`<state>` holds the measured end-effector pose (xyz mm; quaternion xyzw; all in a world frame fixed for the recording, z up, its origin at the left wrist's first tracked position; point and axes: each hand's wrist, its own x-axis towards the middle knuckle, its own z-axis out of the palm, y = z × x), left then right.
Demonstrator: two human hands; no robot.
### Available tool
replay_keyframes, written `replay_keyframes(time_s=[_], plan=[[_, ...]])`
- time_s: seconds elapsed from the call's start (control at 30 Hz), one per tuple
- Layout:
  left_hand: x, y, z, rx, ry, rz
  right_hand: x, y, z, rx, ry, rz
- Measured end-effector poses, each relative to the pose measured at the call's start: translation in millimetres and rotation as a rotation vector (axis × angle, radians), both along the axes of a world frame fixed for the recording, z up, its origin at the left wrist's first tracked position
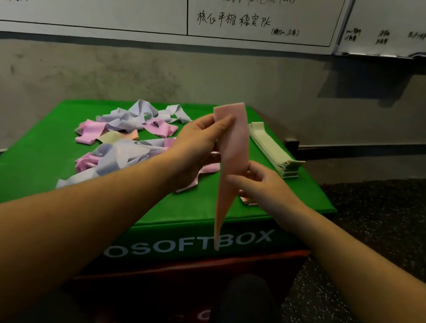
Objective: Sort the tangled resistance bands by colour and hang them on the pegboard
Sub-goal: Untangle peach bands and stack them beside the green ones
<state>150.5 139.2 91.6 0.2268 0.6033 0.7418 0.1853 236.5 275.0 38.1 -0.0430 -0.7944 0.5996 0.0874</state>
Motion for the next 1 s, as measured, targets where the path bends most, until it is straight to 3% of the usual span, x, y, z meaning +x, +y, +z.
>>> replay_keyframes(time_s=[0.33,0.43,0.7,0.9,1.0], plan=[[-37.8,34.9,4.0,-0.122,0.186,0.229,7.2,26.8,-31.2,-0.144,0.005,0.024],[-53.2,42.4,0.5,-0.132,0.131,0.277,8.7,34.5,-42.6,-0.138,-0.027,0.045],[-89.0,55.8,-14.8,-0.111,-0.058,0.275,6.3,64.4,-59.7,-0.081,0.002,-0.197],[-114.3,74.3,-30.3,-0.106,-0.066,0.279,2.3,84.4,-64.5,-0.114,-0.067,-0.155],[-125.7,84.2,-36.3,-0.107,-0.067,0.275,3.1,96.1,-62.9,-0.132,-0.128,-0.038]])
